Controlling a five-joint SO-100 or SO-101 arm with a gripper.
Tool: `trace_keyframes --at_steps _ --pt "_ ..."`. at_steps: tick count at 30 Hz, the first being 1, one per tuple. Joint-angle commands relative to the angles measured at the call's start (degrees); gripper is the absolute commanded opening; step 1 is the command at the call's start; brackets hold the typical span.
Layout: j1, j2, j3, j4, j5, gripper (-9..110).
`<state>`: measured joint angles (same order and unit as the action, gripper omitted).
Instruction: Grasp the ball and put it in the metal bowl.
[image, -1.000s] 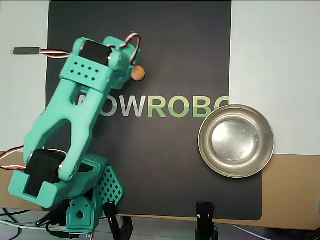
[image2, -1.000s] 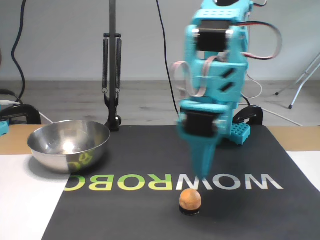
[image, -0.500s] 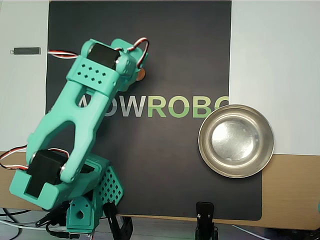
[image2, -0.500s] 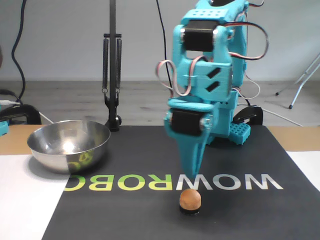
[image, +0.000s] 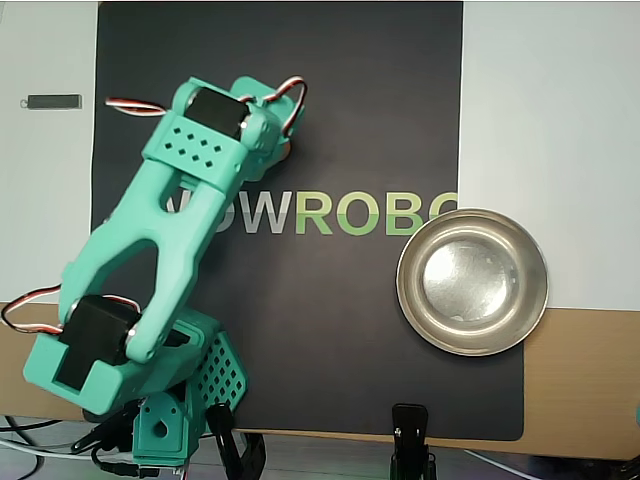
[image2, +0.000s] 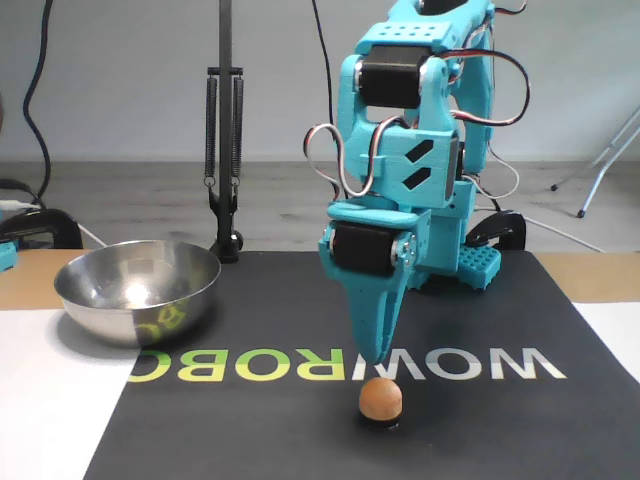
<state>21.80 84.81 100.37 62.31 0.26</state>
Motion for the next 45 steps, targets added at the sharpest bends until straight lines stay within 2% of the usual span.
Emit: trace_keyframes --at_steps 1,45 --pt "-0.44 0.35 -1.58 -0.35 -0.09 0" --pt "-1.76 -2.64 -3.08 -0.35 0.0 0"
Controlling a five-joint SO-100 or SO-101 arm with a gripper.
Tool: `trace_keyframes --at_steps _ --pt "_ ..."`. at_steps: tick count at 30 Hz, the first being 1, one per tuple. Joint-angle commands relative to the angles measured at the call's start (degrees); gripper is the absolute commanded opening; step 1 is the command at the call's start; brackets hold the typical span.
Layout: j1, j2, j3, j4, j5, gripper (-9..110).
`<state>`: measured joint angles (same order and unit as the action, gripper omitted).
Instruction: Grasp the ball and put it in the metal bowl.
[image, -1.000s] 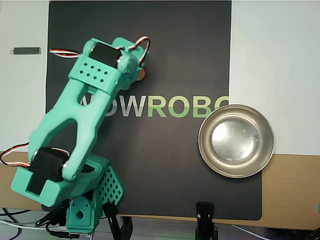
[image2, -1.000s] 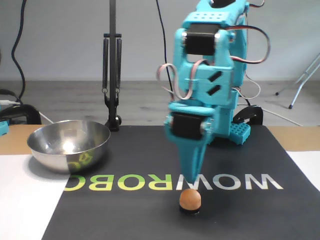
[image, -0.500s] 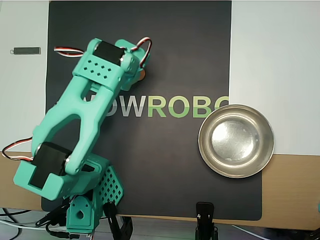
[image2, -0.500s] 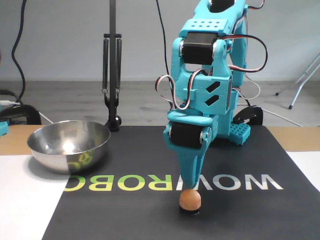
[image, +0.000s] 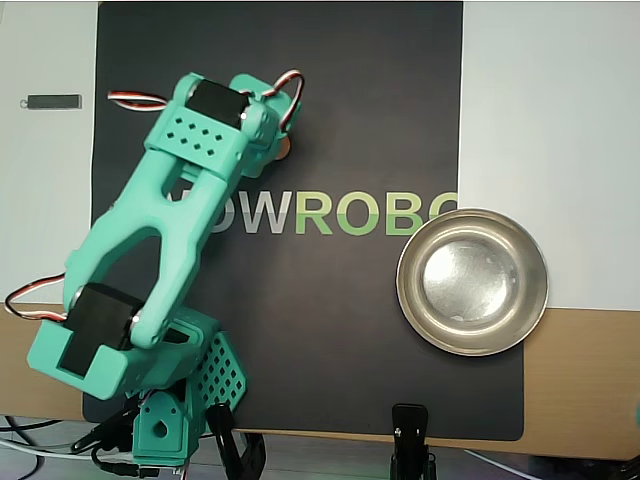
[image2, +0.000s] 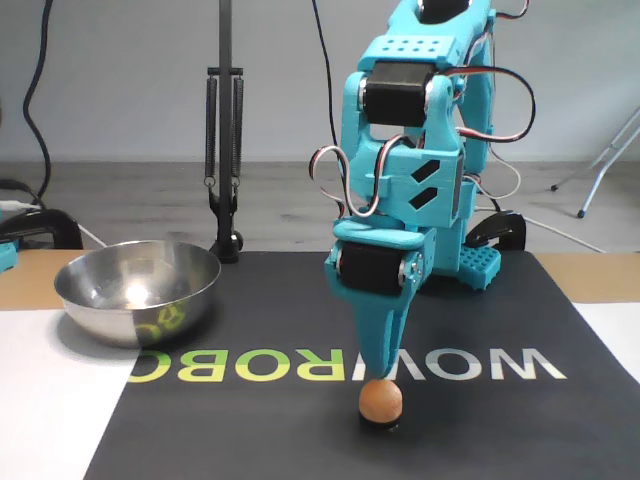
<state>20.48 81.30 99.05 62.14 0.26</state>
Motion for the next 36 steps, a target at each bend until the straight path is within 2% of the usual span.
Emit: trace_keyframes --at_steps 1,36 --pt "-0.44 0.88 -1.58 -0.18 0.0 0" --pt "-0.44 3.08 -1.41 0.18 0.0 1"
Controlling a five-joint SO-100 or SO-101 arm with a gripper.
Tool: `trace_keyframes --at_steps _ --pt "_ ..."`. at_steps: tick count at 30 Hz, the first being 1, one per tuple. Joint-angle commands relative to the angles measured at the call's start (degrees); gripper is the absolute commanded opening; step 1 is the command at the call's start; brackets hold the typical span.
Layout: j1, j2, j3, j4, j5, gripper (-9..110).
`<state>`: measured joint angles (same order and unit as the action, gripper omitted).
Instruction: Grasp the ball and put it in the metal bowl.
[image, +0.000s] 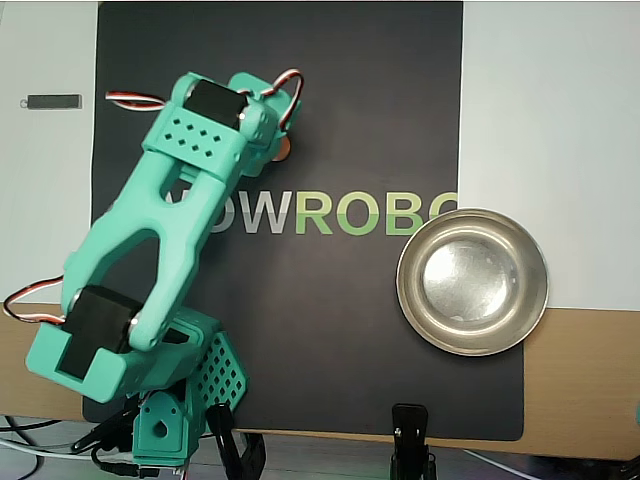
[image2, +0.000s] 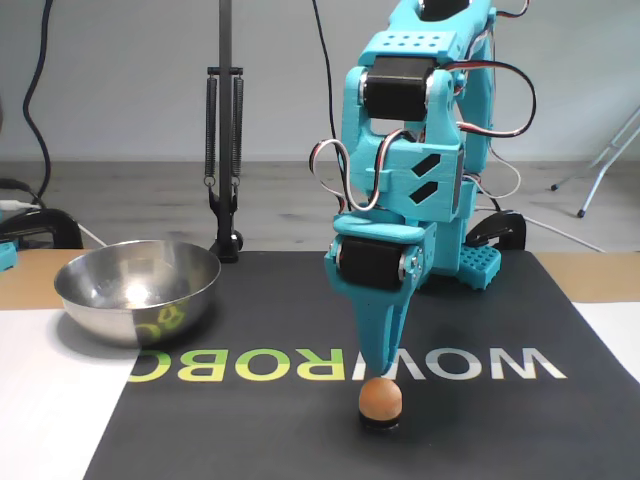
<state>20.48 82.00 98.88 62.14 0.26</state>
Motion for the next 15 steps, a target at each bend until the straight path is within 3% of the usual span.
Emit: trace_keyframes --at_steps 1,5,10,15 --pt "-0.44 2.37 -1.23 0.09 0.0 1" --pt "-0.44 2.29 -1.23 0.35 0.0 6" --pt "-0.44 2.29 -1.05 0.44 0.26 30" --pt "-0.53 2.29 0.26 0.44 0.0 33"
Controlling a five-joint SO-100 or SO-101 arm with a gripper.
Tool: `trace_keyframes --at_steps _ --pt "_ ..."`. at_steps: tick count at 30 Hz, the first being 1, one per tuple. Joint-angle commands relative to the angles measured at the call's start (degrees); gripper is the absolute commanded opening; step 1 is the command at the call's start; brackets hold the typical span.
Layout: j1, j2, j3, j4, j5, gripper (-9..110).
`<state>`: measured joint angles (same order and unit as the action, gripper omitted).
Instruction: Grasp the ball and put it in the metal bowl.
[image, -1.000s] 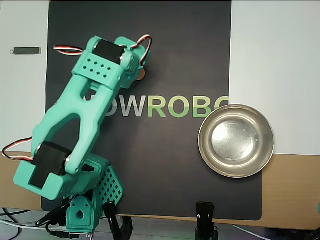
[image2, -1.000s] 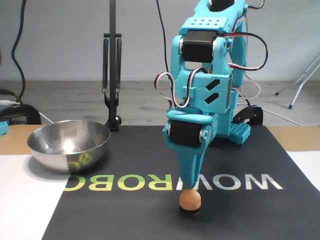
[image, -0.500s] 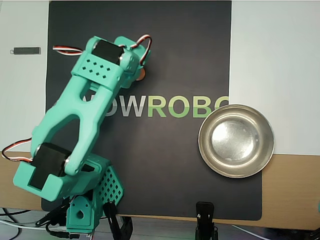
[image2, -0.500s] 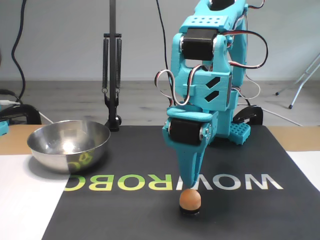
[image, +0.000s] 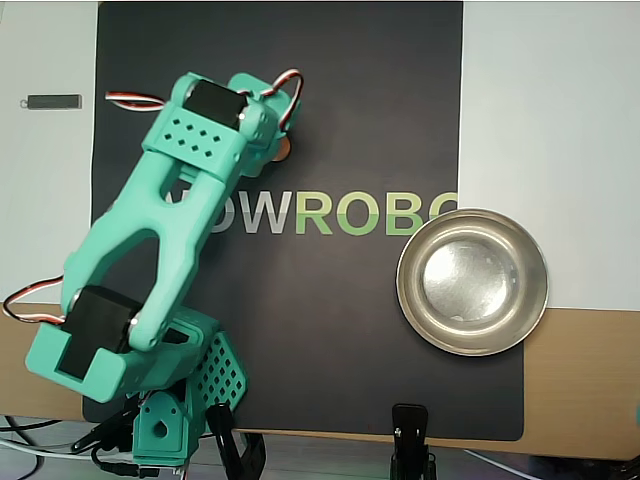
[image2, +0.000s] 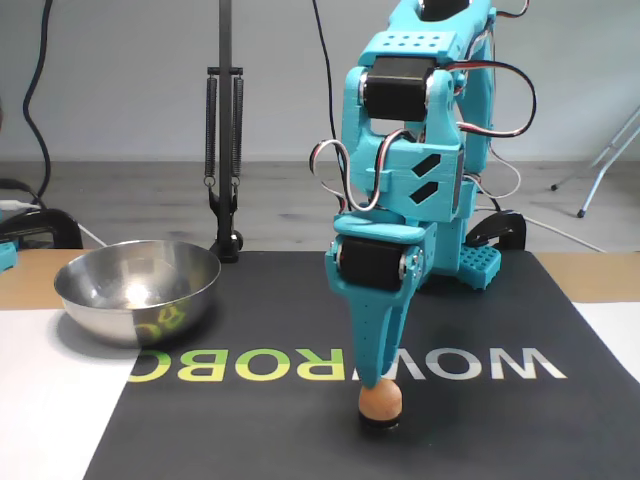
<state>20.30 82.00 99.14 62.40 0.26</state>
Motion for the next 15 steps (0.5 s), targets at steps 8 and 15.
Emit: trace_keyframes --at_steps 8,15 --pt "-1.14 2.2 1.14 0.18 0.0 33" --pt "-0.7 2.11 1.23 0.18 -0.09 33"
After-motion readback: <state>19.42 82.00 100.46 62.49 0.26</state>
